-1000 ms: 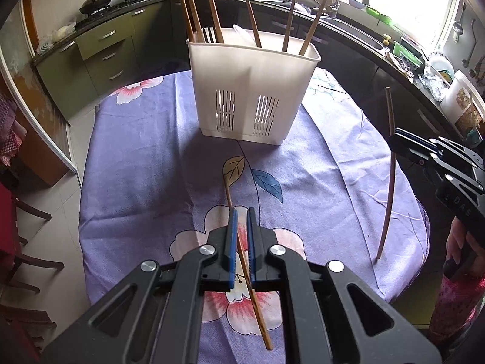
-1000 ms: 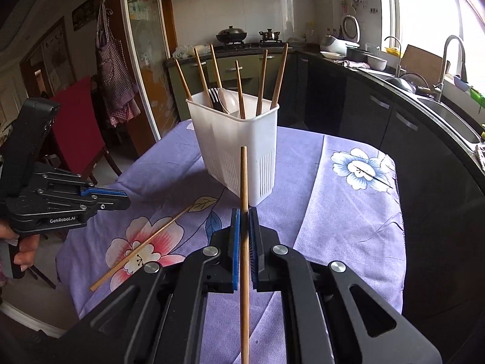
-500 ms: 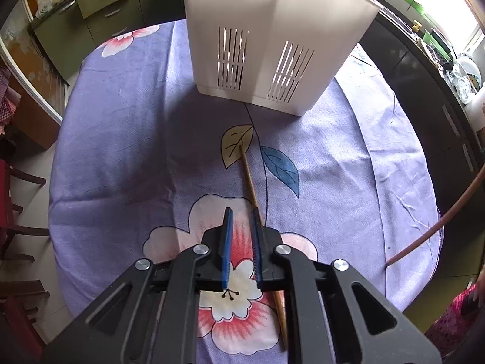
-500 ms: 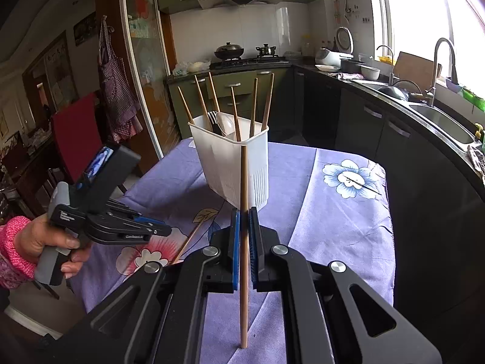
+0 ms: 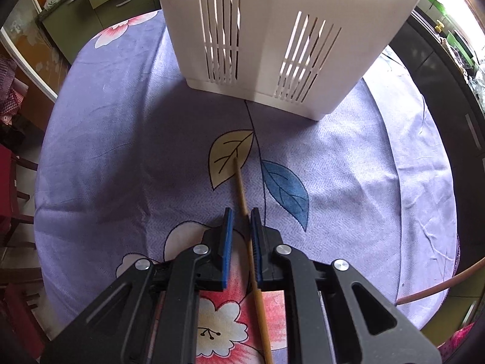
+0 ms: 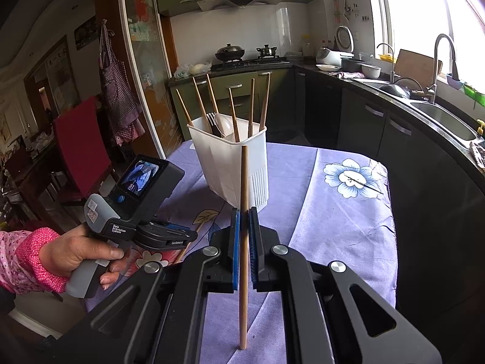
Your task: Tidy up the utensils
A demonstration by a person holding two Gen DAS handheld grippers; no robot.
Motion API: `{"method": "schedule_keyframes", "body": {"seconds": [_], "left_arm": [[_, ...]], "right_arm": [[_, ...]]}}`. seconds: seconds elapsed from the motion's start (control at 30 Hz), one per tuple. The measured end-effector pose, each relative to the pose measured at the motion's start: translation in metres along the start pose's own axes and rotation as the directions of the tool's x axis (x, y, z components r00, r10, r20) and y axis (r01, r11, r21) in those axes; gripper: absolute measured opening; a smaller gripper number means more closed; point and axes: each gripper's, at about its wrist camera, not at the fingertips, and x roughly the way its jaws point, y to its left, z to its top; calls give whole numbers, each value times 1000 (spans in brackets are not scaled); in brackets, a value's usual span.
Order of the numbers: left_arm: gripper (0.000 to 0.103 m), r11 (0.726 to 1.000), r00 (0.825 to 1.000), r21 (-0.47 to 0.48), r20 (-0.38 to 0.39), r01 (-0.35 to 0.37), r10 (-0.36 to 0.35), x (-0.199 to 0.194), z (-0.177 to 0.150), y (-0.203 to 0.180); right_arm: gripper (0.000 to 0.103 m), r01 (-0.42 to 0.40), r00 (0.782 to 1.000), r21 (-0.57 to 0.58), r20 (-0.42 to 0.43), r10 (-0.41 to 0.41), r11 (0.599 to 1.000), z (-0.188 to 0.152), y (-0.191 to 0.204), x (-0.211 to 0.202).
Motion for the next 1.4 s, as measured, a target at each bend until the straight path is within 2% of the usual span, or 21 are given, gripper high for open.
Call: {"method": "schedule_keyframes", "body": {"seconds": [0.13, 0.27, 0.4, 0.53, 0.83, 1.23, 1.3, 1.4], "left_arm": [[9, 1000, 1000, 22, 3, -20, 20, 2, 0, -5], [6, 1000, 1000, 23, 7, -7, 7, -2, -2, -9], [6, 1000, 998, 30, 64, 2, -4, -26, -8, -5], [6, 997, 990, 59, 122, 57, -64, -62, -21, -1], [6, 981, 944, 154, 288, 117, -158, -136, -66, 8], [5, 970, 881, 233, 442, 69, -169, -193, -97, 9], [5, 969, 881, 239, 441, 67, -170, -194, -100, 9], [5, 969, 907, 238, 390, 66, -158, -184, -95, 10]], "right_arm": [[6, 0, 1000, 2, 0, 0, 1000, 0, -1, 0], [6, -1, 1000, 2, 5, 1, 1000, 0, -1, -2], [6, 2, 1000, 8, 14, -2, 1000, 0, -2, -7], [6, 1, 1000, 15, 27, -1, 1000, -2, -4, -14], [6, 3, 998, 22, 58, -4, 1000, -7, 2, -30], [6, -1, 997, -1, 80, 1, 1000, -4, 18, -42], [6, -1, 997, -3, 80, 1, 1000, -4, 19, -43], [6, -2, 997, -7, 75, 2, 1000, -5, 22, -42]]}}
